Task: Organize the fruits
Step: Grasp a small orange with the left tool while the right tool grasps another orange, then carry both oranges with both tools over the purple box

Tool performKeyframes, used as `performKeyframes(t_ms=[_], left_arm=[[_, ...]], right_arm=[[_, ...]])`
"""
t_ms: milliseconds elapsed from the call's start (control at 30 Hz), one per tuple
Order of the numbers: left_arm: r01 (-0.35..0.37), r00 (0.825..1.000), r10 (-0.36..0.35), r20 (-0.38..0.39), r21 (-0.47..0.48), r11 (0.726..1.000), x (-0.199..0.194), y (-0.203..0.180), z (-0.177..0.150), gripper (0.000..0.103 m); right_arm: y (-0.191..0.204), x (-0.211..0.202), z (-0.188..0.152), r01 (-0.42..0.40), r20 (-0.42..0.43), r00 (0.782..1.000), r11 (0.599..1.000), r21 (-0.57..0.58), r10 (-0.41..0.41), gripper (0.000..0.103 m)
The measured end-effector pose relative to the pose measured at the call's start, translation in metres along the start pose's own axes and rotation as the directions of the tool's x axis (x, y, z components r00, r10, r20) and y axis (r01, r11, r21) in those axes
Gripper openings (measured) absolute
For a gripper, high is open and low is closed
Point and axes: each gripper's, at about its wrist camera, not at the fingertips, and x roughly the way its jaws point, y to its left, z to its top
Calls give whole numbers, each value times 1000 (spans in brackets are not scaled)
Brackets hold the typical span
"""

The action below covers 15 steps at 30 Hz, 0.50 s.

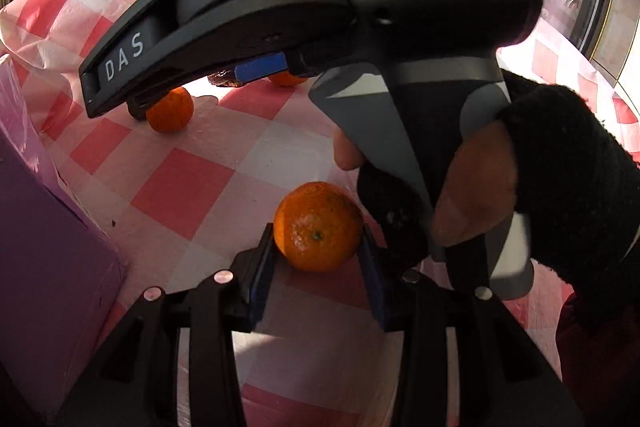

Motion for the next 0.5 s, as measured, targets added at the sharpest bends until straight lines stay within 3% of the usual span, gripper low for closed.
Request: performKeyframes(t_ms=[133,233,267,300,367,500], left_arm=[[3,1000,-3,3,-15,1000,-3,2,-2,40],[2,1000,-2,0,-8,1000,-4,0,-3,44],[5,1000,-5,-1,-2,1000,-4,-1,-4,46],[8,1000,-8,-3,4,1000,-5,-3,-4,49],[15,1000,-15,-5,14,1000,-6,-5,-5,54],[28,999,-27,-26,64,998,-7,-13,-10,84]], right_arm=[[14,22,10,31,-91,995,994,-103,-40,68],[10,31,9,118,-121,983,982,-146,-136,64],[11,28,8,109,-108,986,982,-153,-126,58],[11,23,6,83,-87,992,987,-141,-95,36],[7,11,-2,131,-48,989,984,-121,-137,37],[-8,-22,-23,196,-25,980,980,-41,-197,37]])
